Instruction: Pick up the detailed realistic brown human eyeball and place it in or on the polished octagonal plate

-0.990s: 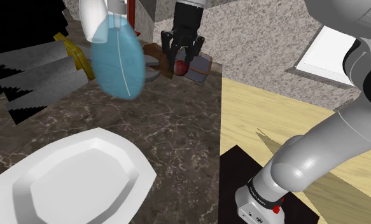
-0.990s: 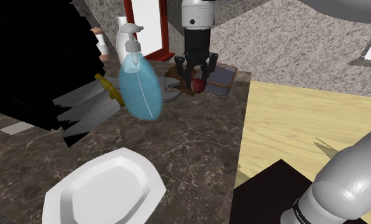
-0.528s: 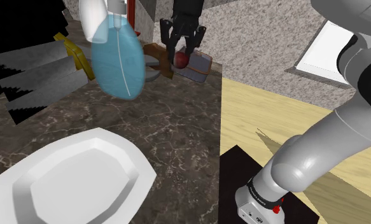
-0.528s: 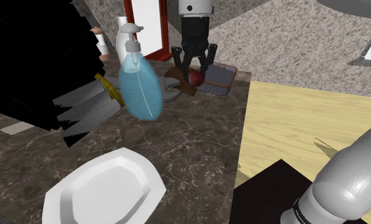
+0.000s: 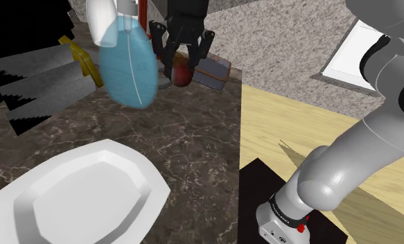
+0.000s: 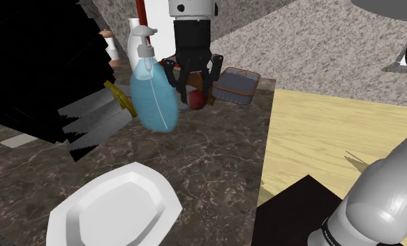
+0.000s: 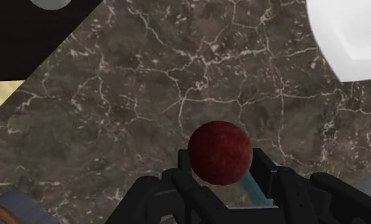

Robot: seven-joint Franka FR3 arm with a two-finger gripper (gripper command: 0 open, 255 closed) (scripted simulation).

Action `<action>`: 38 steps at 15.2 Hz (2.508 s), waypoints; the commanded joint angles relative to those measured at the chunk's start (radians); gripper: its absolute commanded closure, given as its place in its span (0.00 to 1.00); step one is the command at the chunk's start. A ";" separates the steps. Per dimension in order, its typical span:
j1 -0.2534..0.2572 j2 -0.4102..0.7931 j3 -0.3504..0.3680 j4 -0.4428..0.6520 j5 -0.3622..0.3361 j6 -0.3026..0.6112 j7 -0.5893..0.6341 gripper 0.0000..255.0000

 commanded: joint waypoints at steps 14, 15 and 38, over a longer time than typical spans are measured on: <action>0.269 0.321 0.264 0.321 -0.183 -0.027 0.495 1.00; 0.305 0.359 0.274 0.362 -0.211 -0.038 0.529 1.00; 0.334 0.364 0.292 0.157 -0.216 0.172 0.590 1.00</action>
